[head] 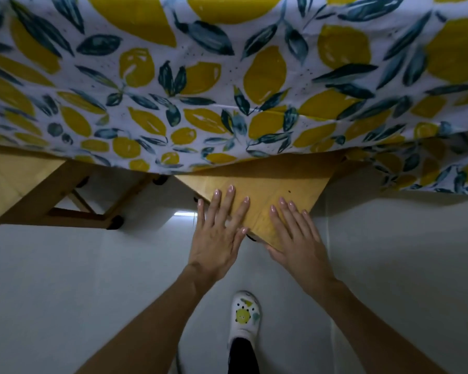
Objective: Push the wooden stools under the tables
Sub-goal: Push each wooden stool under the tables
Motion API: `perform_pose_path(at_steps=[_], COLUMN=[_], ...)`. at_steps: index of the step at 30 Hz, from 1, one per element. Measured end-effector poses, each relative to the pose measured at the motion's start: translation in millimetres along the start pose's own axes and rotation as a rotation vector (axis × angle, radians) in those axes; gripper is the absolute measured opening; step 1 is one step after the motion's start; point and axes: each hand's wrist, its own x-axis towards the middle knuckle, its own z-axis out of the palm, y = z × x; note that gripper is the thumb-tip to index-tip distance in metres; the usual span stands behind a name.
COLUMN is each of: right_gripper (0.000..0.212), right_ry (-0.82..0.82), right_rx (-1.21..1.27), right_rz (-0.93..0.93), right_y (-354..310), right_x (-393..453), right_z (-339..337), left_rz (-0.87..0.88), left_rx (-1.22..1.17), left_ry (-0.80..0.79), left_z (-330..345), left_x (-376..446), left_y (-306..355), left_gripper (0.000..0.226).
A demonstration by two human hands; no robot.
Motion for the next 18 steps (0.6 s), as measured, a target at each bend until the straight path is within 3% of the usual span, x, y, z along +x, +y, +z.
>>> perform_pose_path(at_steps=[6, 10, 15, 18], right_gripper=[0.068, 0.061, 0.071, 0.080], right_ry=[-0.157, -0.086, -0.058, -0.141], right_rx=[-0.003, 0.148, 0.222, 0.178], right_rz=[-0.109, 0.068, 0.049, 0.085], right_y=[28.3, 19.5, -35.8, -49.3], right_x=[-47.5, -75.5, -25.3, 6.7], right_z=[-11.6, -29.8, -30.8, -22.0], left_rz=[0.042, 0.143, 0.150, 0.121], left_rx=[-0.040, -0.032, 0.080, 0.147], left_ry=[-0.070, -0.076, -0.063, -0.136], left_z=[7.5, -3.6, -17.2, -21.2], left_x=[-50.6, -53.6, -28.8, -19.1], left_y=[31.5, 7.1, -59.4, -79.3], left_gripper=[0.058, 0.057, 0.070, 0.077])
